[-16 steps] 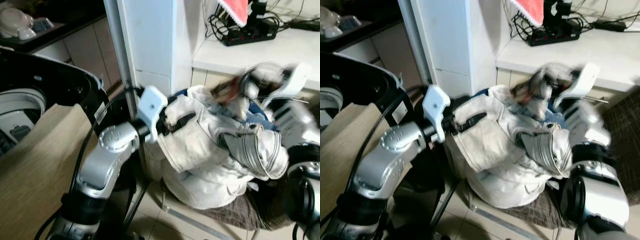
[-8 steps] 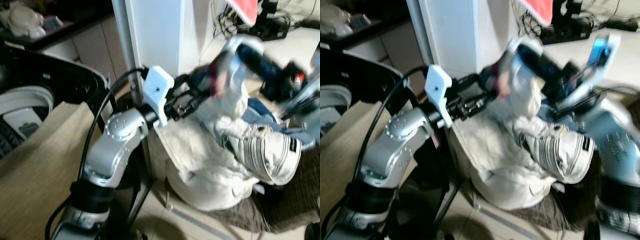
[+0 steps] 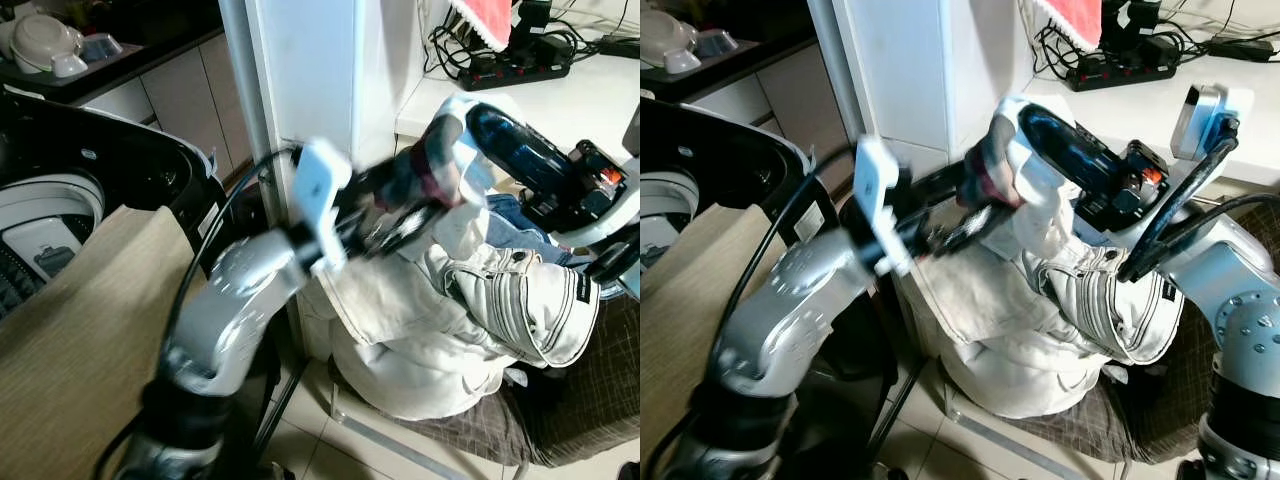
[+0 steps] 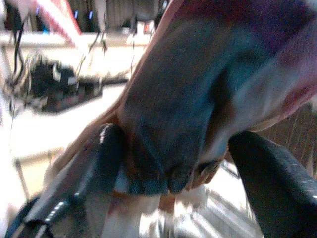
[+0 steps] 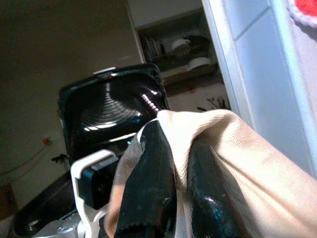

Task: Clothes washing

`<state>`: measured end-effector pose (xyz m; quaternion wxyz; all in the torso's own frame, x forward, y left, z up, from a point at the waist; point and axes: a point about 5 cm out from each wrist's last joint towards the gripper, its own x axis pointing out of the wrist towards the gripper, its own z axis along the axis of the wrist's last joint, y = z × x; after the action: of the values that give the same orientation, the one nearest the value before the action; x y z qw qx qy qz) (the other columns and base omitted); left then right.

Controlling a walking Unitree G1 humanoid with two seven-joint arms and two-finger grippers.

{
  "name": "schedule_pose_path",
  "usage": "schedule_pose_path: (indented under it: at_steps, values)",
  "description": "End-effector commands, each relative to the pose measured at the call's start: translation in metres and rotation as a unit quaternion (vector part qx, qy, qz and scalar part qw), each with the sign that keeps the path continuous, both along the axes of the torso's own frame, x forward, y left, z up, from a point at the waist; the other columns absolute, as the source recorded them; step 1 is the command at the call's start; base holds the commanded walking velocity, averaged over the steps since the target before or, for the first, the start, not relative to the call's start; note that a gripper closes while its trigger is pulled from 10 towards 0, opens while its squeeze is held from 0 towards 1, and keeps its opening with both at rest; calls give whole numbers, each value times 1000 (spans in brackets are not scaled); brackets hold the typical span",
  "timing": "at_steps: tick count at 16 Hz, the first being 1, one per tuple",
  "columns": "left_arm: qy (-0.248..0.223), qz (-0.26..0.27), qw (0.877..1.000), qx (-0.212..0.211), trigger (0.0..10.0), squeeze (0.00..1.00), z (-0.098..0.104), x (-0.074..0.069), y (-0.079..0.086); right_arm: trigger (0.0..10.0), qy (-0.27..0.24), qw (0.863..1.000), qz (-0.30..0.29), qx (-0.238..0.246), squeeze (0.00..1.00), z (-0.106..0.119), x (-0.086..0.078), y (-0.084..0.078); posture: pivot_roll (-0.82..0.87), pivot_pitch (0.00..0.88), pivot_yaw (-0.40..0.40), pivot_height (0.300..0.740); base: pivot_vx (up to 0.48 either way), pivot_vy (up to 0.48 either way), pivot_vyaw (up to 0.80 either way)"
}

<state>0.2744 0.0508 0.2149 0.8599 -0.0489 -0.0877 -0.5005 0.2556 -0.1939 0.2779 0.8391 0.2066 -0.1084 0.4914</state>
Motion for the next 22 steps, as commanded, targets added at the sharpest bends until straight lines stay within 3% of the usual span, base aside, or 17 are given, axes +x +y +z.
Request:
schedule_pose_path:
  at_steps: [1,3,5,7,9,13,15,16,17,20,22]
  values:
    - [6,10,1000,2,10000,1000,-1,2,12,0,9,1000,-12,-4,0,-2,-1,-6,-113,0,90,740,0,0,0]
    - [18,34,999,1,10000,1000,-2,7,34,0,20,999,-25,-13,0,-9,-1,-14,-108,0,85,740,0,0,0]
    - [14,68,997,-26,10000,1000,7,17,51,0,28,999,-13,-30,0,-15,-4,-11,-107,0,84,740,0,0,0]
    - [8,60,997,-51,10000,1000,17,19,51,0,35,998,-7,-46,0,-20,-6,-8,-107,0,83,740,0,0,0]
    - [20,16,997,-77,10000,1000,23,14,41,0,43,997,-19,-55,0,-25,-3,-7,-105,0,81,740,0,0,0]
    - [61,-25,986,-155,10000,1000,30,12,37,0,43,997,-12,-68,0,-28,-4,-6,-111,0,81,740,0,0,0]
    - [71,20,980,-185,10000,1000,31,23,49,0,44,997,-9,-68,0,-28,-5,-8,-112,0,81,740,0,0,0]
    - [59,50,989,-129,10000,1000,23,28,54,0,43,997,-12,-65,0,-27,-5,-10,-111,0,80,740,0,0,0]
    - [47,52,997,-41,10000,1000,10,29,58,0,39,997,-22,-56,0,-24,-4,-13,-111,0,81,740,0,0,0]
    - [59,27,995,-73,10000,1000,17,25,63,0,35,997,-23,-61,0,-22,-4,-13,-113,0,84,740,0,0,0]
    - [65,-41,993,-85,10000,1000,25,16,40,0,36,997,-9,-72,0,-25,-3,-4,-109,0,81,740,0,0,0]
